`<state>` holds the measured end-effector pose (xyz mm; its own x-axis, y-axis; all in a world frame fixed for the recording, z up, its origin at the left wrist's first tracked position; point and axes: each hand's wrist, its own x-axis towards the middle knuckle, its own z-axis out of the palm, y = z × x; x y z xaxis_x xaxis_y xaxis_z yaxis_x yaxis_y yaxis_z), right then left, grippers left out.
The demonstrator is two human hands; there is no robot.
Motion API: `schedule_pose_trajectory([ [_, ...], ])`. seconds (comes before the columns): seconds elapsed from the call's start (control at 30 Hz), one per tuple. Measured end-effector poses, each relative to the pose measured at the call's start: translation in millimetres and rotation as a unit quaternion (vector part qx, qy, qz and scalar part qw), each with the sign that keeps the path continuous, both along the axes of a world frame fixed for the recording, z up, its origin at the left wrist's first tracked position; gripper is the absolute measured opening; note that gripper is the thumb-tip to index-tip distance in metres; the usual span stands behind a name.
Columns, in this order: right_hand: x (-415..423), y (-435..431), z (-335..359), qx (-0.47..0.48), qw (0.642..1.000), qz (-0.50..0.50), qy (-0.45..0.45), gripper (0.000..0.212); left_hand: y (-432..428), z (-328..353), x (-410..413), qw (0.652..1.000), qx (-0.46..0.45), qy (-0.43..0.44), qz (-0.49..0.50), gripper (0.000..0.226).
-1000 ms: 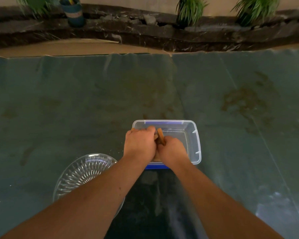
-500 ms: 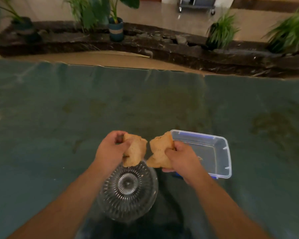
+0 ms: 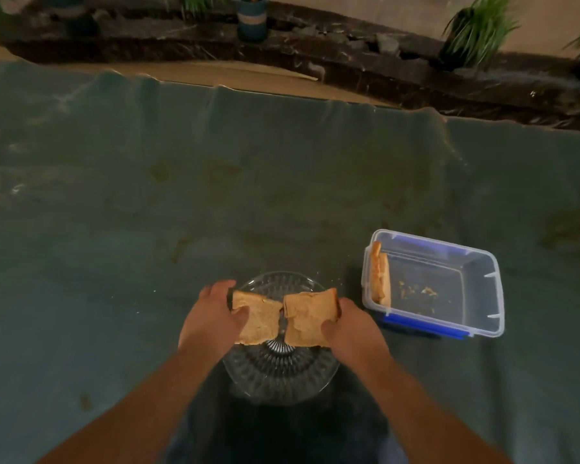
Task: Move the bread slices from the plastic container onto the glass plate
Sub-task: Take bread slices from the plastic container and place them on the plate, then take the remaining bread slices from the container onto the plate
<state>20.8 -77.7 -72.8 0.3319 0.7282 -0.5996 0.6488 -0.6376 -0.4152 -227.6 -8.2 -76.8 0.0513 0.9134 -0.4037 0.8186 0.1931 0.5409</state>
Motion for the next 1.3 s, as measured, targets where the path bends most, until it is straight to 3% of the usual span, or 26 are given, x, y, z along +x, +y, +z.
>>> schedule_pose_trajectory([
  [0.13,-15,-29,-2,0.099,0.983,0.112,-0.108,0.064,-30,1,-5,0.97,0.132,0.086,-0.184,0.049],
  [0.23,-39,-43,-2,0.11,0.961,0.233,-0.103,0.072,-54,-11,-2,0.934,0.152,0.111,-0.304,0.046],
  [0.33,-57,-49,-13,0.08,0.943,0.301,-0.118,0.078,-66,-28,3,0.911,0.13,0.157,-0.358,0.058],
  [0.63,-70,-40,-27,0.035,0.95,0.279,-0.134,0.09,-57,-42,20,0.924,0.1,0.163,-0.331,0.072],
  [0.93,-70,-30,-22,0.007,0.95,0.284,-0.13,0.091,-45,-31,24,0.921,0.096,0.181,-0.332,0.061],
  [1.03,-62,-24,-2,0.038,0.958,0.262,-0.107,0.082,-40,-21,32,0.918,0.14,0.178,-0.327,0.047],
  [1.13,-33,-18,24,0.178,0.957,0.197,-0.117,0.044,-23,-4,54,0.934,0.154,0.143,-0.29,0.033],
  [1.3,52,0,52,0.293,0.947,-0.059,-0.113,0.018,16,24,124,0.984,0.078,0.001,-0.163,0.016],
])
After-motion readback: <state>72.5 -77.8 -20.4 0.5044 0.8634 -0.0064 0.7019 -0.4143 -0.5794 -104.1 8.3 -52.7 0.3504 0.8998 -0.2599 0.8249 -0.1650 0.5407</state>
